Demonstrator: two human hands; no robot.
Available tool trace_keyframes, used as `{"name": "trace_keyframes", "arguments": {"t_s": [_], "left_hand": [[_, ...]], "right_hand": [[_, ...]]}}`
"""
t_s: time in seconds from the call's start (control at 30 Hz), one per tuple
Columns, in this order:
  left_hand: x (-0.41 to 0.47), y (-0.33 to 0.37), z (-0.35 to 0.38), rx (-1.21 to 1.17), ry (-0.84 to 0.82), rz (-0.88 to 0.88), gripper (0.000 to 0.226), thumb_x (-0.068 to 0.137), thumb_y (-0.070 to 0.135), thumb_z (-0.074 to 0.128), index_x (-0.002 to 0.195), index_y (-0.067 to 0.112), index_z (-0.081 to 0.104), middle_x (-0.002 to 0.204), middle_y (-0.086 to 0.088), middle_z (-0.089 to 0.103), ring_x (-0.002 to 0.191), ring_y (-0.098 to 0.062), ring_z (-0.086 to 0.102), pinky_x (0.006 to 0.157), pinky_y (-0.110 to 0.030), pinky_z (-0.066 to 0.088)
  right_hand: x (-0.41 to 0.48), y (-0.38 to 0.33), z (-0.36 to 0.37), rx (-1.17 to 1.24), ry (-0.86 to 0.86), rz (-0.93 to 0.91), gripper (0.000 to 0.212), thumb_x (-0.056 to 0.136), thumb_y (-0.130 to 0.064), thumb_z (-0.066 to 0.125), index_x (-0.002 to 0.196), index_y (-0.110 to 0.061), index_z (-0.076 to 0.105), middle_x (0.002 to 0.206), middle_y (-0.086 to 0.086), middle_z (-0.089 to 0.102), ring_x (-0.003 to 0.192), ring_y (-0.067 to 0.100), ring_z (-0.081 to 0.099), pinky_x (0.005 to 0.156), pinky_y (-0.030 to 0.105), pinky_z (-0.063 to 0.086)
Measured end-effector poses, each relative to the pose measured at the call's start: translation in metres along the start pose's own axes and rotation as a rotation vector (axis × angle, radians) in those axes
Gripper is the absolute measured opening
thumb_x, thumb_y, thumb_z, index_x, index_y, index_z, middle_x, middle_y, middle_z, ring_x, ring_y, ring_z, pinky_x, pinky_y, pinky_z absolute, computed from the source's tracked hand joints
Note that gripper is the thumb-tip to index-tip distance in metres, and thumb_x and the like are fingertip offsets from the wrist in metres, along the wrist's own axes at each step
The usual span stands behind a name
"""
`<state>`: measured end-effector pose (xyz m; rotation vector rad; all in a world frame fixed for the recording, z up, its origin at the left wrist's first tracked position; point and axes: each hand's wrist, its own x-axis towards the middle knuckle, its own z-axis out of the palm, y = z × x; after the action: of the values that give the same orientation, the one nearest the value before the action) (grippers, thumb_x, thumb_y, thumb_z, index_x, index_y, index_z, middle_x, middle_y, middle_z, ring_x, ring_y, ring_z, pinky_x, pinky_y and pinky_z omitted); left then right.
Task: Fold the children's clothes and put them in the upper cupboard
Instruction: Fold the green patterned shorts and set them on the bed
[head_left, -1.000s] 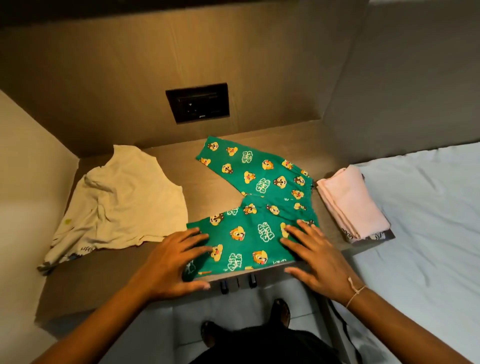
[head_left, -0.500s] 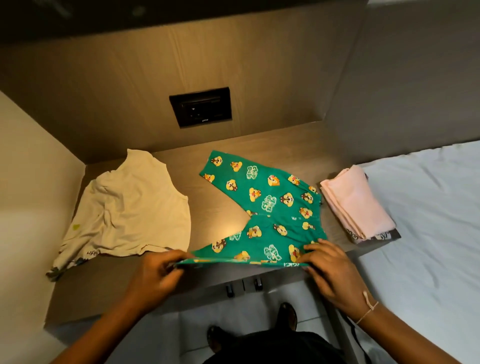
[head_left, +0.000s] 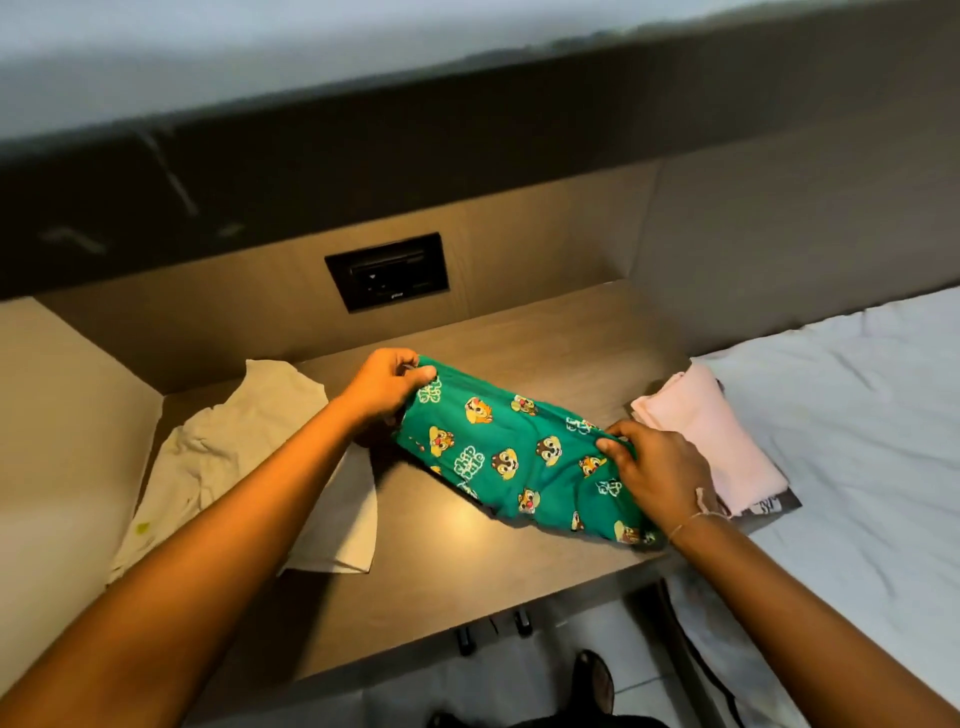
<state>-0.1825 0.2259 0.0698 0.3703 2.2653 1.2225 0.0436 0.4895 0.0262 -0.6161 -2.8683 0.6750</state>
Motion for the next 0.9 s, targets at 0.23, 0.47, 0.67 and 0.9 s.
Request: {"name": "trace_keyframes", "arguments": {"t_s": [0.23, 0.47, 0.67, 0.9], "left_hand": [[0.044, 0.003, 0.019, 0.406, 0.129, -0.009, 0.019, 0.094, 0.039, 0.060, 0.093, 0.021, 0.066, 0.103, -0.009, 0.073, 0.091, -0.024, 0.068, 0.079, -0.041, 0.056], [-0.013, -0.012, 0.108, 0.857, 0.337, 0.219, 0.077, 0.092, 0.067, 0.016, 0.154, 0.020, 0.018, 0.161, -0.011, 0.017, 0.148, -0.033, 0.011, 0.118, -0.052, 0.013], [-0.017, -0.056, 0.128, 0.952, 0.245, 0.046, 0.074, 0.089, 0.073, 0.004, 0.154, 0.038, -0.003, 0.164, -0.003, -0.008, 0.149, -0.030, -0.013, 0.119, -0.050, -0.009], [0.003, -0.060, 0.109, 0.951, 0.132, 0.198, 0.077, 0.083, 0.080, -0.003, 0.151, 0.045, -0.005, 0.162, -0.001, -0.011, 0.148, -0.027, -0.017, 0.117, -0.046, -0.014]], "right_hand": [[0.014, -0.006, 0.014, -0.114, 0.087, 0.073, 0.024, 0.095, -0.045, 0.052, 0.108, -0.030, 0.065, 0.094, 0.000, 0.073, 0.081, 0.021, 0.066, 0.061, 0.023, 0.042], [0.017, -0.026, 0.026, -0.225, -0.085, -0.398, 0.057, 0.095, -0.046, 0.043, 0.147, -0.027, 0.030, 0.151, 0.000, 0.038, 0.140, 0.024, 0.032, 0.113, 0.046, 0.030], [0.011, -0.014, 0.051, -0.414, -0.355, -0.404, 0.066, 0.096, -0.059, 0.007, 0.153, -0.029, -0.007, 0.163, -0.002, -0.009, 0.148, 0.021, -0.014, 0.120, 0.049, -0.002], [-0.030, 0.003, 0.037, -0.368, -0.415, -0.303, 0.074, 0.093, -0.065, 0.006, 0.153, -0.024, -0.010, 0.161, -0.001, -0.014, 0.147, 0.021, -0.018, 0.121, 0.045, -0.008]]}}
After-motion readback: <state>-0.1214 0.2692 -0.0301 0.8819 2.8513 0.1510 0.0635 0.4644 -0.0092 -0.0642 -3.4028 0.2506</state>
